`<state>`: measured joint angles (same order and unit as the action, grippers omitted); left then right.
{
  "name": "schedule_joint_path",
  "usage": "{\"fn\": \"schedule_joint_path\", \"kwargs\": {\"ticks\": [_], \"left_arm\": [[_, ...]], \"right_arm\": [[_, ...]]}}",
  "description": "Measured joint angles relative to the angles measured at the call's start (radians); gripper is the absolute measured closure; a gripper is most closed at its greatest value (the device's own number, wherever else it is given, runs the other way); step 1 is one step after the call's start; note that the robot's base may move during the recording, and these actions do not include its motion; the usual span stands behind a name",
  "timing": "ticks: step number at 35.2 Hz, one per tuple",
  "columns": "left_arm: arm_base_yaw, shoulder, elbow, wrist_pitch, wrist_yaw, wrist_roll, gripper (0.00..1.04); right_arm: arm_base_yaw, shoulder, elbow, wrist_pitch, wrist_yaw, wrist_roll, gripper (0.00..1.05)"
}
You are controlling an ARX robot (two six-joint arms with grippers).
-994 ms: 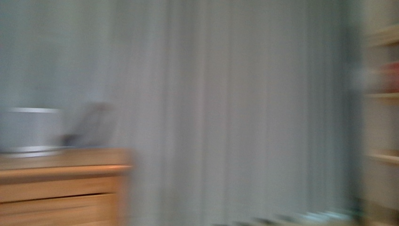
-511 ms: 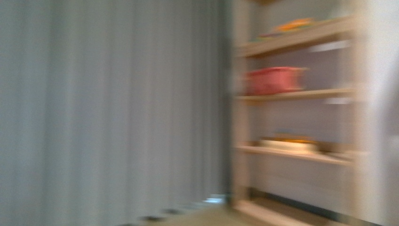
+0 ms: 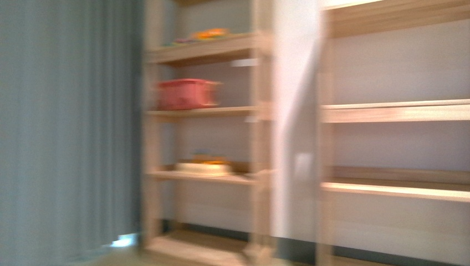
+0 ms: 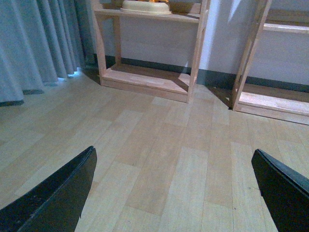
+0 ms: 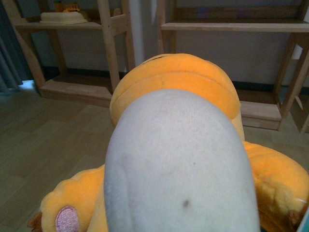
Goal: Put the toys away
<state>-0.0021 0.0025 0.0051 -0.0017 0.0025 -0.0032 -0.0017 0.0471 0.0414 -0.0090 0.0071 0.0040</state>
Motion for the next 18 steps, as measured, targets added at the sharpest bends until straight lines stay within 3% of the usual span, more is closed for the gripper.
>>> {"fn": "schedule_joint_path", "kwargs": {"ticks": [18], "left_arm": [[0.002, -0.003, 0.000, 0.000, -0.007, 0.000, 0.06]], "right_arm": [[0.003, 0.004, 0.000, 0.000, -0.015, 0.000, 0.90]]}}
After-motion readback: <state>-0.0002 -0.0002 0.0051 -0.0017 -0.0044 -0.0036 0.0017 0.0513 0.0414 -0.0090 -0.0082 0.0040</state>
